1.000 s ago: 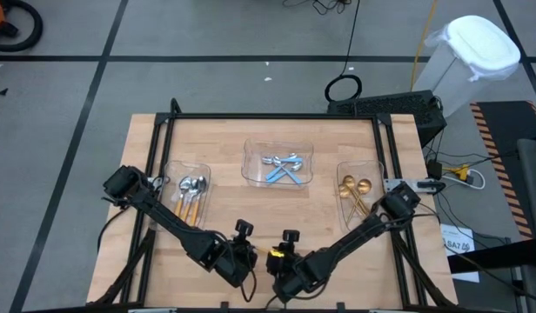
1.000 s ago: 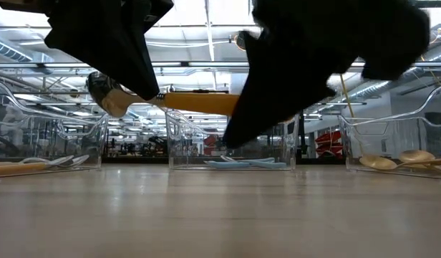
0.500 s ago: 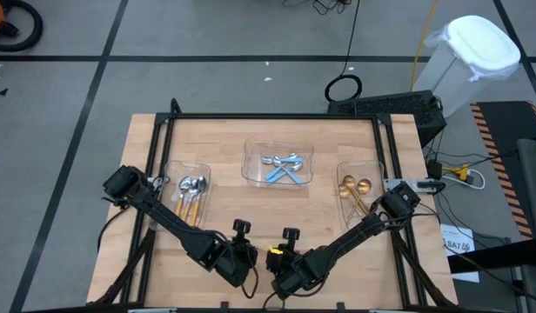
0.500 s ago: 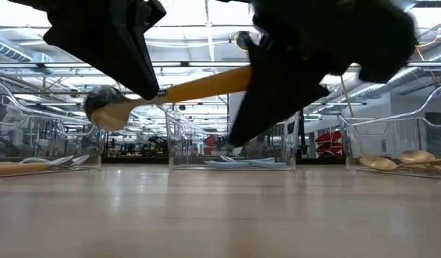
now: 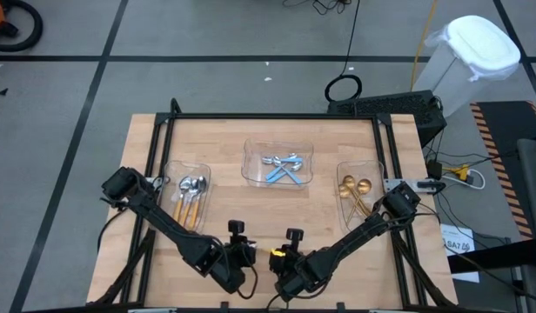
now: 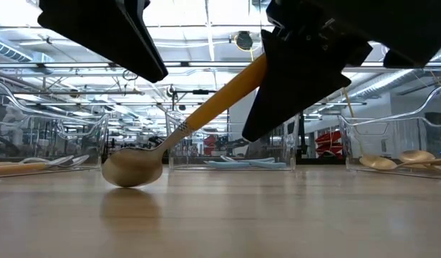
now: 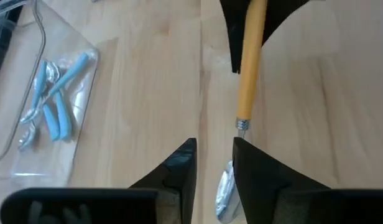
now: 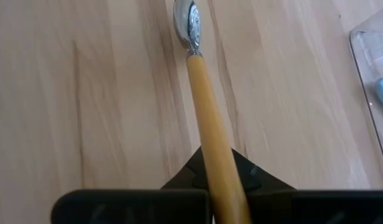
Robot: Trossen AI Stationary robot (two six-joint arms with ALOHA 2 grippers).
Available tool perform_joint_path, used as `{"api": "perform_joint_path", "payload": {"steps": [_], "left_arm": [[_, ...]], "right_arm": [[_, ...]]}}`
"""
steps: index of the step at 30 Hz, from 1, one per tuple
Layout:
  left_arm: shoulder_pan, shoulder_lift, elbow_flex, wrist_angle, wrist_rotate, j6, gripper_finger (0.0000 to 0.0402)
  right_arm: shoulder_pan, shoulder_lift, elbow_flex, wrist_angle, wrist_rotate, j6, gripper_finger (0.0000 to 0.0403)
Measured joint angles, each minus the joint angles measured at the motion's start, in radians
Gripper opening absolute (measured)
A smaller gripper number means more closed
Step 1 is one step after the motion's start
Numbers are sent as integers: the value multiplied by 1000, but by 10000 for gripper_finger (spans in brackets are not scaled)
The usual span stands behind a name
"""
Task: Sort silverware by color (type)
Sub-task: Put the yellow spoon into the left transparent bin
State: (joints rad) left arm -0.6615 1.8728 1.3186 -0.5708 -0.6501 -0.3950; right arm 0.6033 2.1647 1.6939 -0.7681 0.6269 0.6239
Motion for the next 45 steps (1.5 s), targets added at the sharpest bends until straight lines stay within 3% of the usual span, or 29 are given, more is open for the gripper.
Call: {"api": "perform_joint_path", "payload": {"steps": [8,14,18,21,26,28,35,41,45], "left_arm": [[-23,117,1,133,-76,26,115],[-21,164,0,163,-131,-10,186],[-3,180,0,162,-95,-30,209],[1,185,0,178,-79,-17,179],[1,202,0,195,-76,-4,48],[2,203,0,189,-87,-9,15],[-29,187,34,62,-148,37,5],[-45,187,156,-185,-161,27,3],[-59,187,203,-220,-159,67,3]], "right_arm": [[0,0,0,8,-3,-1,0],[0,0,0,8,-27,-4,0],[0,0,0,8,-27,-6,0],[0,0,0,8,-27,-7,0],[0,1,0,8,-27,-7,0],[0,1,0,8,-29,2,1],[43,-34,0,-25,-9,78,57],[141,-74,1,9,243,38,120],[192,-74,1,94,368,-44,149]]}}
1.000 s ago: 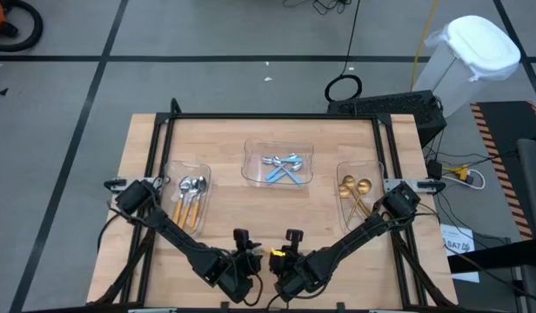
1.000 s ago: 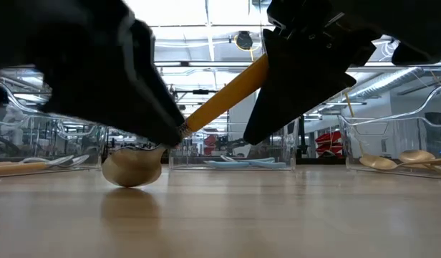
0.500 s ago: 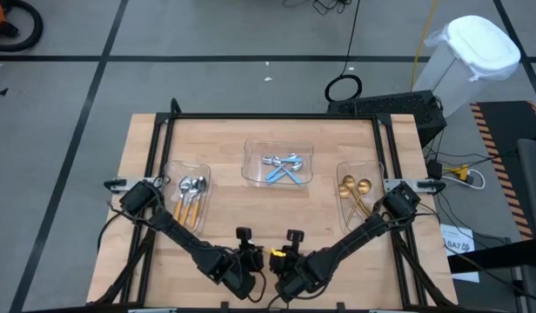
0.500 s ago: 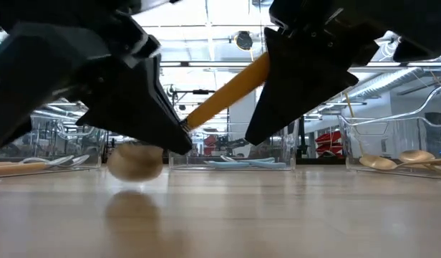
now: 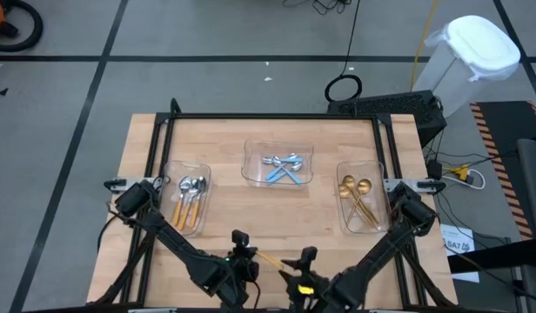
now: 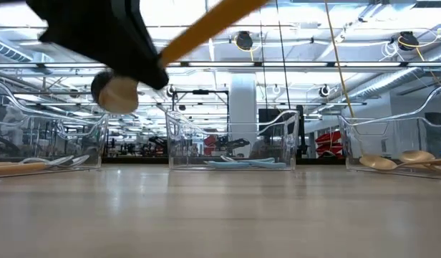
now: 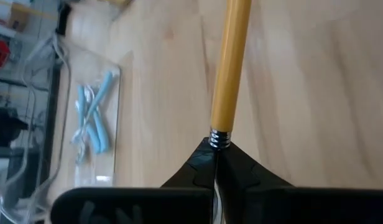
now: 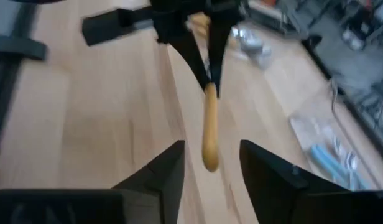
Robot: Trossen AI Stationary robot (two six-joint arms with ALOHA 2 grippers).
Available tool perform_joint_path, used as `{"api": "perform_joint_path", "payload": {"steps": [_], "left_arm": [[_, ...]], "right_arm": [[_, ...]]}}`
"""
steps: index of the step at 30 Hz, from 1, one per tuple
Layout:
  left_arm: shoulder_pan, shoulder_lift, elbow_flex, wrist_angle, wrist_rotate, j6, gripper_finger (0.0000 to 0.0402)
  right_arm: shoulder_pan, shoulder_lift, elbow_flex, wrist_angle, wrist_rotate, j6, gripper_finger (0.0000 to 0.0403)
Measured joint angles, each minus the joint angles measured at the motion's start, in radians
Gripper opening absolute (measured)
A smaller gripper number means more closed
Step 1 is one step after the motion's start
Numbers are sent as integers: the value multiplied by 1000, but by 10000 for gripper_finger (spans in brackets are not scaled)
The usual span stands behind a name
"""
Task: Sort silverware by color (type)
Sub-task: Put the yellow spoon into the left transparent bin
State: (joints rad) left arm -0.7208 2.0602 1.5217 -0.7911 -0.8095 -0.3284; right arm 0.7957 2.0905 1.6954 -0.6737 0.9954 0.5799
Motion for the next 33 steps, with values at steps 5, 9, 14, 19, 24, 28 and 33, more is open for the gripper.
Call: {"api": "perform_joint_path", "payload": {"steps": [5,9,14,19,24,28,33], "left_arm": [[-16,0,38,1,0,38,2],[-20,0,58,0,0,51,1],[-22,0,73,0,-1,54,1],[-19,0,73,0,5,30,5],[-15,0,73,-1,9,9,25],[-14,0,73,-3,-5,-38,47],[-37,0,73,-8,-112,-140,88]], "right_arm": [[17,3,0,102,25,-120,156],[18,3,0,139,22,-172,128],[16,3,0,146,23,-214,55],[17,3,0,144,31,-254,25],[17,3,0,139,30,-296,26],[18,3,0,103,39,-313,26],[19,3,0,29,80,-313,26]]}}
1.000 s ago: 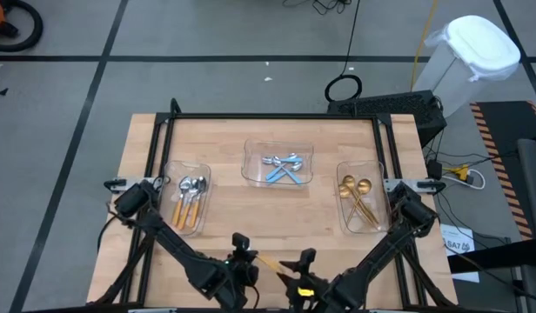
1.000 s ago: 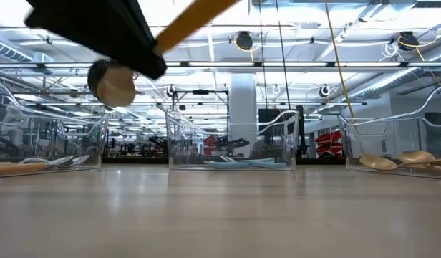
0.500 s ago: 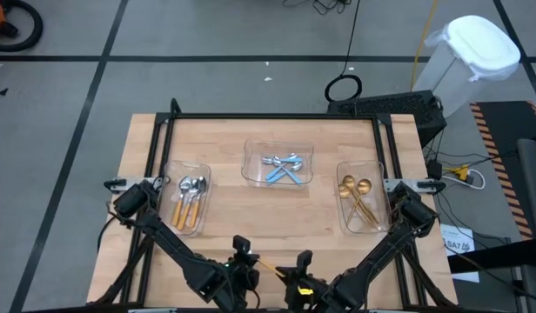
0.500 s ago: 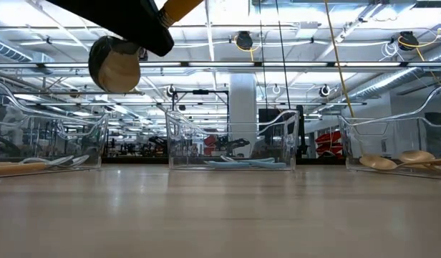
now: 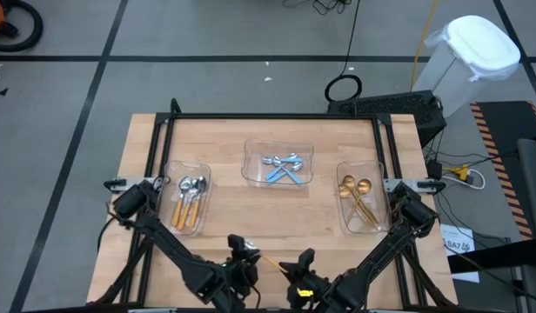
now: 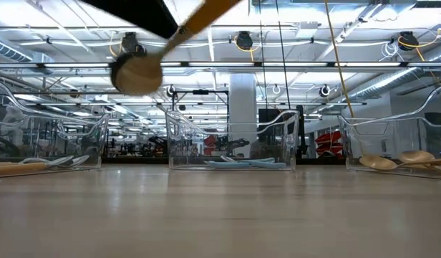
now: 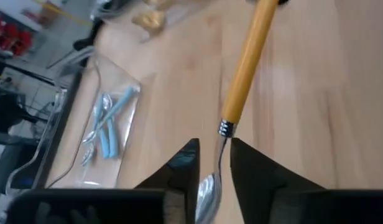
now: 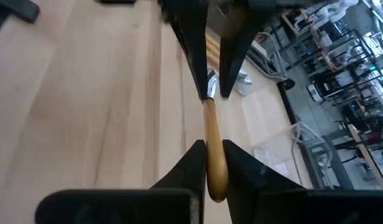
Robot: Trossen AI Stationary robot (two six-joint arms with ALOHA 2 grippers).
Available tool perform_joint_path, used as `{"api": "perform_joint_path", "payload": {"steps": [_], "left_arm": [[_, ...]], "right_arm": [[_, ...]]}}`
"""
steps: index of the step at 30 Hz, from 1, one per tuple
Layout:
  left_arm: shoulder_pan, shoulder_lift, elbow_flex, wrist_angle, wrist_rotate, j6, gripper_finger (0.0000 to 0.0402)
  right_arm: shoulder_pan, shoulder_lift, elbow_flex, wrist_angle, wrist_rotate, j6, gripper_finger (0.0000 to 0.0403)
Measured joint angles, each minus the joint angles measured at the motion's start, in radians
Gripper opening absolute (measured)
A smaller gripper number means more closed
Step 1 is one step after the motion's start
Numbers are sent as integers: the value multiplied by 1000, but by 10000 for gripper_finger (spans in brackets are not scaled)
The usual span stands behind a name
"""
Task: Sort silverware by color (type)
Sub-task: Put the yellow spoon into the left transparent bin
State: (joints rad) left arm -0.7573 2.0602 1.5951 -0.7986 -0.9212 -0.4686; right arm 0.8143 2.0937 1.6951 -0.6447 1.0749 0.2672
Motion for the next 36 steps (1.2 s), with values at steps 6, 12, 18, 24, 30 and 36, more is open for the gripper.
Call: {"api": "perform_joint_path", "payload": {"steps": [6,12,18,24,30,36], "left_arm": [[-30,-11,0,7,-134,-223,118],[-77,-38,0,62,-271,-556,120],[-128,-7,-1,229,-567,-761,120],[-109,-10,1,336,-578,-783,120],[-94,-10,0,548,-457,-559,120],[-86,-10,0,855,-446,-358,120]], "right_arm": [[4,1,0,-62,25,-19,26],[45,2,-1,-69,234,-106,26],[86,2,-1,13,496,-314,26],[83,2,-1,200,496,-657,26],[82,2,-1,229,496,-804,26],[82,2,-1,196,496,-815,26]]}}
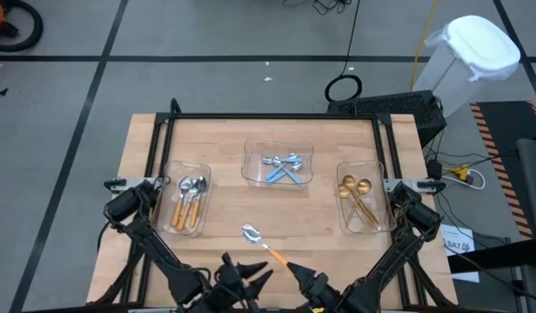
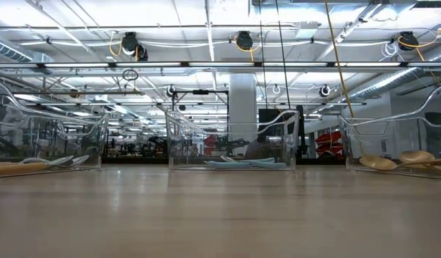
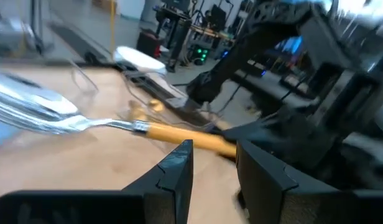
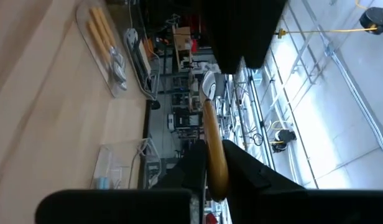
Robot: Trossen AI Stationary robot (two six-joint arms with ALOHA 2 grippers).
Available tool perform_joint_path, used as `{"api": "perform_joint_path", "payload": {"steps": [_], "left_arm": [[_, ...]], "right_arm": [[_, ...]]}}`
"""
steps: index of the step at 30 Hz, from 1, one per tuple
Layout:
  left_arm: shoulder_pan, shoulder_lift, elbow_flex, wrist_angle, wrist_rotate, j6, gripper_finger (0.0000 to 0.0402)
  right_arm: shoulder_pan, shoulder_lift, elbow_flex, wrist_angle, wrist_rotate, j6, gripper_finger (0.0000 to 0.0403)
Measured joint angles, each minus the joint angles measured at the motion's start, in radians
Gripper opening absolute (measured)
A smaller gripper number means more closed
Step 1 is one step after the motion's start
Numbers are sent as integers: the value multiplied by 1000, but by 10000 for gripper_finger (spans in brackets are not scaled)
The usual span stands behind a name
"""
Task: Sort silverware by color (type)
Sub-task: Put the yellow spoon into the left transparent bin
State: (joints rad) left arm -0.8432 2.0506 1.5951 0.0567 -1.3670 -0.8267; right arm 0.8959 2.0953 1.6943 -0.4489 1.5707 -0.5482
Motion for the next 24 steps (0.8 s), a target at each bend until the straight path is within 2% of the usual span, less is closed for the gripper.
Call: {"api": "perform_joint_path", "payload": {"steps": [2,8,10,24], "left_arm": [[8,0,0,22,20,-70,120],[39,17,0,-87,45,-372,120],[48,26,0,-92,50,-432,120],[89,34,0,-46,37,-528,120]], "right_arm": [[0,0,0,2,0,-15,26],[-9,-2,0,4,0,-36,26],[-12,-2,0,3,0,-48,26],[-13,-3,0,-3,16,-61,26]]}}
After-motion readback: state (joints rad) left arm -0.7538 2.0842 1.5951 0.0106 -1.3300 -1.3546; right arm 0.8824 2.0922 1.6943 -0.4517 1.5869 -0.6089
